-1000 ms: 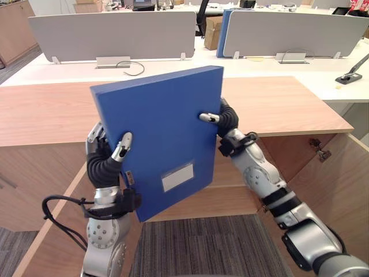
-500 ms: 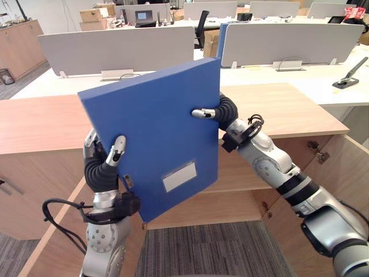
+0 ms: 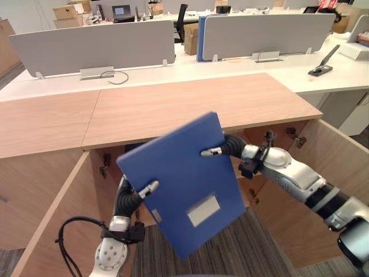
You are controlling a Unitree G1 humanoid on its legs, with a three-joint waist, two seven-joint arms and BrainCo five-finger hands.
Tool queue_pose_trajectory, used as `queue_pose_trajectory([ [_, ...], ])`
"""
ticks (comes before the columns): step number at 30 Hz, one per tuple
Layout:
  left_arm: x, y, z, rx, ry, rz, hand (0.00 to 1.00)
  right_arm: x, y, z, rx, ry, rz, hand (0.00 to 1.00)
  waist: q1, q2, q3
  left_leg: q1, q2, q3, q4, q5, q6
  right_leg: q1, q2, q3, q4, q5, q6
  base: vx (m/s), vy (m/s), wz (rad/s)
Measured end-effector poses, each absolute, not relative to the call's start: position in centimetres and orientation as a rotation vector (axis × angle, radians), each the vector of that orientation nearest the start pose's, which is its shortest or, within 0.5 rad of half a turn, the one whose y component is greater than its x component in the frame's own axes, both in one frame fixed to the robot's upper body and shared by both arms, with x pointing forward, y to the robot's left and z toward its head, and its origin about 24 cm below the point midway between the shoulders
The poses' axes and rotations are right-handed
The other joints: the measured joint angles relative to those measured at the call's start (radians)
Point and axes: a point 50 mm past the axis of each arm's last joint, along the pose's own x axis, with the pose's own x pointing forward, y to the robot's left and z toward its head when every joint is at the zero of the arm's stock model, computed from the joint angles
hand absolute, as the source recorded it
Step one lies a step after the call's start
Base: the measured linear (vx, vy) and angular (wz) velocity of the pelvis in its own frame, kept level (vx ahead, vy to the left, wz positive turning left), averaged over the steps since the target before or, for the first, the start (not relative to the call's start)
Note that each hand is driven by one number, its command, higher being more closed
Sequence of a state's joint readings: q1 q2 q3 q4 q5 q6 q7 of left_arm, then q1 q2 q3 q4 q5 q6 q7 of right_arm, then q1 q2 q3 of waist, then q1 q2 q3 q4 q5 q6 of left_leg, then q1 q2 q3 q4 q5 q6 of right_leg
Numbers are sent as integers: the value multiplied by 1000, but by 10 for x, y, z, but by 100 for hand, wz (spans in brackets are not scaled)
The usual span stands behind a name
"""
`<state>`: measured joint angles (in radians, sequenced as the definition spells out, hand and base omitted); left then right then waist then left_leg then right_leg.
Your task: Walk over to the cabinet, pick up the folder, carry it to the office cabinet, place the folder inside the office cabinet, then close the office cabinet door
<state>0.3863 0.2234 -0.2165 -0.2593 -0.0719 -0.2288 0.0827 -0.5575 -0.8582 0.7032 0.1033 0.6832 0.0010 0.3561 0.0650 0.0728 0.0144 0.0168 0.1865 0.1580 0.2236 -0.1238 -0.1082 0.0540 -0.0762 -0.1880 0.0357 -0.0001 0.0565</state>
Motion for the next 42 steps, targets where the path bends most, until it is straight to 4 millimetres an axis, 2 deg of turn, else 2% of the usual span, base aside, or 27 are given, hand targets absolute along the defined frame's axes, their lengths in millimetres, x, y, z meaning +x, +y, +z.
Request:
queue_pose_trajectory([
  [1, 171, 151, 28, -36, -9, -107, 0, 296, -157, 96, -391, 122, 865, 100, 5, 8, 5, -4, 8, 23, 26, 1, 4, 0, 0, -4, 14, -22, -6, 7, -18, 8],
  [2, 170, 152, 20, -61, 26, -113, 0, 292, -159, 89, -403, 142, 870, 100, 5, 8, 7, -8, 9, 30, 41, 4, 9, -1, 0, -4, 23, -34, -6, 10, -30, 8],
  [4, 163, 152, -10, -219, 171, -131, 0, 282, -163, 67, -461, 204, 882, 100, 6, 6, 9, -36, 10, 43, 93, 20, 33, 0, -2, -9, 30, -52, -16, 14, -56, 7],
  [5, 161, 153, -23, -290, 233, -118, 0, 277, -165, 57, -494, 234, 887, 100, 7, -3, 17, -48, 10, 43, 112, 29, 47, -1, -10, -13, 31, -56, -19, 25, -59, 14],
  [6, 156, 156, -49, -368, 349, -90, 0, 270, -169, 35, -512, 305, 876, 100, 11, -9, 23, -76, 8, 42, 167, 58, 59, 3, -19, -17, 37, -60, -26, 16, -43, 12],
  [7, 154, 159, -57, -390, 389, -76, 0, 268, -169, 28, -507, 323, 868, 100, 11, -18, 30, -103, 8, 40, 209, 66, 64, 6, -23, -13, 39, -59, -32, 23, -36, 5],
  [8, 147, 165, -74, -427, 468, -37, 0, 268, -165, 16, -497, 340, 853, 100, 16, -26, 37, -143, -8, 23, 247, 28, 64, 10, -30, 2, 45, -58, -34, 28, -18, -9],
  [10, 139, 170, -95, -449, 562, 3, 0, 266, -158, 2, -498, 358, 840, 100, 34, -28, 40, -161, -55, -6, 192, -17, 74, 6, -36, 15, 49, -57, -33, 57, 29, -26],
  [12, 128, 175, -111, -456, 642, 51, 0, 263, -151, -12, -500, 384, 836, 100, 52, -24, 42, -149, -80, -5, 89, 13, 54, 1, -19, 32, 57, -60, -31, 74, 84, -37],
  [13, 119, 179, -122, -462, 705, 78, 0, 262, -147, -20, -501, 398, 834, 100, 59, -8, 48, -133, -71, -1, 30, 73, 61, 0, 10, 37, 57, -66, -23, 96, 139, -30],
  [14, 114, 190, -133, -456, 773, 136, 0, 260, -140, -31, -455, 428, 808, 100, 61, -35, 61, -115, -80, 6, 16, 81, 51, 3, -2, 39, 60, -70, -18, 99, 135, -25],
  [15, 108, 194, -139, -455, 810, 168, 0, 260, -137, -35, -445, 430, 795, 100, 60, -48, 67, -104, -88, 7, -1, 80, 54, 4, -8, 39, 58, -75, -13, 96, 123, -8],
  [16, 90, 204, -152, -476, 914, 269, 0, 260, -134, -41, -387, 437, 756, 100, 45, -67, 77, -83, -108, 13, -41, 91, 63, 9, -26, 36, 57, -80, -5, 86, 92, -1],
  [18, 76, 210, -159, -429, 986, 305, 0, 258, -134, -50, -336, 474, 715, 100, 41, -71, 76, -49, -127, 22, -79, 99, 70, 20, -43, 38, 55, -84, 2, 92, 98, -5],
  [20, 49, 214, -166, -326, 1116, 296, 0, 253, -138, -66, -288, 538, 609, 100, 39, -61, 69, 6, -151, 39, -131, 103, 76, 47, -62, 51, 47, -93, 16, 106, 96, -18],
  [23, 30, 215, -168, -269, 1182, 296, 0, 247, -150, -80, -218, 603, 433, 100, 40, -56, 67, 23, -169, 51, -168, 107, 82, 28, -79, 57, 71, -104, 34, 78, 69, -14],
  [28, 12, 210, -171, -296, 1226, 358, 0, 239, -165, -86, -34, 622, 236, 100, 46, -42, 74, 62, -176, 65, -187, 101, 91, -39, -104, 33, 239, -121, 59, 49, 68, -16],
  [31, 15, 210, -171, -249, 1226, 349, 0, 235, -172, -87, 127, 612, 136, 100, 40, -35, 87, 71, -172, 41, -167, 82, 120, -80, -147, -69, 379, -141, 55, 14, 54, 22],
  [32, 18, 210, -170, -225, 1222, 339, 0, 232, -179, -87, 198, 602, 80, 100, 39, -32, 103, 58, -171, 10, -114, 51, 121, -83, -184, -124, 429, -180, 40, -11, 1, 50],
  [33, 20, 210, -170, -212, 1215, 333, 0, 231, -181, -88, 250, 600, 49, 100, 38, -30, 108, 42, -165, -4, -73, 29, 121, -87, -200, -143, 445, -195, 38, -60, -33, 64],
  [34, 26, 210, -169, -187, 1194, 317, 0, 231, -184, -87, 340, 581, 2, 100, 39, -27, 120, -7, -145, -28, 35, -27, 119, -108, -225, -153, 469, -208, 34, -99, -83, 58],
  [36, 32, 211, -167, -163, 1175, 299, 0, 230, -178, -88, 447, 572, -32, 100, 41, -20, 143, -94, -107, -69, 218, -110, 95, -142, -249, -145, 481, -206, 31, -125, -175, 53],
  [37, 35, 216, -166, -138, 1168, 297, 0, 231, -170, -88, 498, 567, -30, 100, 48, -25, 155, -159, -89, -91, 330, -163, 75, -174, -262, -130, 477, -201, 32, -110, -318, 40],
  [38, 40, 221, -165, -114, 1161, 295, 0, 233, -162, -85, 536, 558, -14, 100, 50, -47, 177, -210, -86, -110, 427, -209, 57, -191, -285, -127, 466, -178, 61, -88, -281, 34],
  [39, 43, 221, -165, -105, 1159, 294, 0, 234, -162, -84, 551, 551, -16, 100, 49, -42, 192, -224, -76, -122, 472, -230, 44, -200, -289, -126, 504, -163, 114, -44, -300, 29],
  [40, 43, 215, -166, -101, 1166, 285, 0, 235, -165, -83, 567, 545, -32, 100, 51, -16, 210, -247, -49, -143, 522, -253, 26, -227, -273, -127, 575, -208, 102, -36, -274, 5],
  [42, 39, 211, -167, -99, 1178, 290, 0, 241, -168, -74, 606, 500, -38, 100, 50, -17, 221, -286, -40, -143, 557, -264, 12, -303, -282, -103, 679, -262, 85, -28, -290, -9],
])
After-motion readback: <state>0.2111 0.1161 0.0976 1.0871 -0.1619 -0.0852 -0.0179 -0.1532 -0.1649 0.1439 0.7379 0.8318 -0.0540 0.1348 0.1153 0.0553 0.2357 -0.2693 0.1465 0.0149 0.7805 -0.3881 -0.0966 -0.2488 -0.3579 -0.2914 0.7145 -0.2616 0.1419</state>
